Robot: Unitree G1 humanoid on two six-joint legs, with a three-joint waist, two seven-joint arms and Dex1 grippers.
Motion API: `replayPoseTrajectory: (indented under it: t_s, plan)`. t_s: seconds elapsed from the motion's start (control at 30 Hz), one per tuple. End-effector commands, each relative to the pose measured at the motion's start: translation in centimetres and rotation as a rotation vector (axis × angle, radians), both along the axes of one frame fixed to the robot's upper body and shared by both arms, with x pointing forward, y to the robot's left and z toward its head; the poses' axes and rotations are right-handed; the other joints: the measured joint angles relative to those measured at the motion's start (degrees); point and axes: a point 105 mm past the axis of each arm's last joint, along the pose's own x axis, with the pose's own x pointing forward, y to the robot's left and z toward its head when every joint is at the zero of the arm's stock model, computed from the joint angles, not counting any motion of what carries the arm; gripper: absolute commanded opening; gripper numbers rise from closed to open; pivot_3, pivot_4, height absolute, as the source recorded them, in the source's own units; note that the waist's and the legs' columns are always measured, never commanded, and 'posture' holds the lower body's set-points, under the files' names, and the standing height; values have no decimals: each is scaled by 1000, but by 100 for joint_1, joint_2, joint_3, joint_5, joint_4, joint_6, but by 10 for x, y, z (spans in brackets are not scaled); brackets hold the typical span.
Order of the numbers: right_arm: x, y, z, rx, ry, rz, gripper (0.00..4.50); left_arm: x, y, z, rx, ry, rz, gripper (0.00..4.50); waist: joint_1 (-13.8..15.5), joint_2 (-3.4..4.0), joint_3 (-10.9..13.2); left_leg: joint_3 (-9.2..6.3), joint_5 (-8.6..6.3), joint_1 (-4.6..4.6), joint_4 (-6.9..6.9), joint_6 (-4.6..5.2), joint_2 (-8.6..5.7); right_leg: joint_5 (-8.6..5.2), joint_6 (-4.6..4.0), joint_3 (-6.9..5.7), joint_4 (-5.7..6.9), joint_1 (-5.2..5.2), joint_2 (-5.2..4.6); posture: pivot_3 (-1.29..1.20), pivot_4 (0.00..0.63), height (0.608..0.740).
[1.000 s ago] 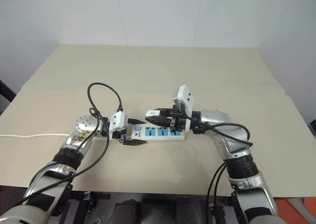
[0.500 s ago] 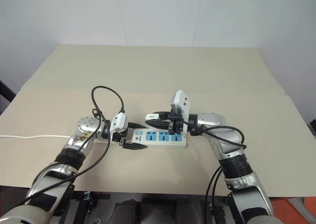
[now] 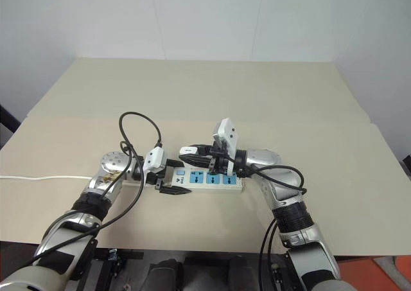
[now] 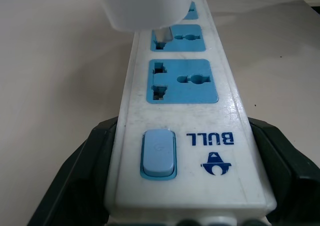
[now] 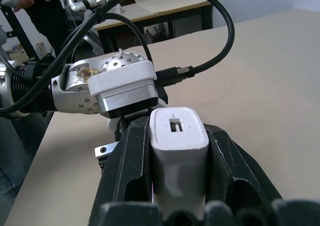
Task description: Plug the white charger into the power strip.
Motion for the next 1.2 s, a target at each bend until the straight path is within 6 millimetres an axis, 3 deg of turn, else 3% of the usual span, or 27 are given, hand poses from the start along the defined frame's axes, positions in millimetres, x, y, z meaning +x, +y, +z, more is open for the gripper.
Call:
replayPoseTrajectory:
  t_s: [0.03,0.37,1.2]
  plan:
    - [-2,1,7,25,-48,5,1186,2,1,4,9,-26,1,3302,0,0,0,0,0,0,0,0,0,0,0,0,0,0,0,0,150,740]
    - [3,-10,-10,-20,-70,-31,1186,0,2,3,11,-19,-3,3302,-9,0,0,1,0,2,0,0,0,0,0,0,1,0,0,0,150,740]
    - [9,-1,-18,-36,-90,-26,1186,0,3,3,18,-20,-2,3302,-14,0,0,0,0,4,-1,0,0,0,0,0,1,2,1,0,150,740]
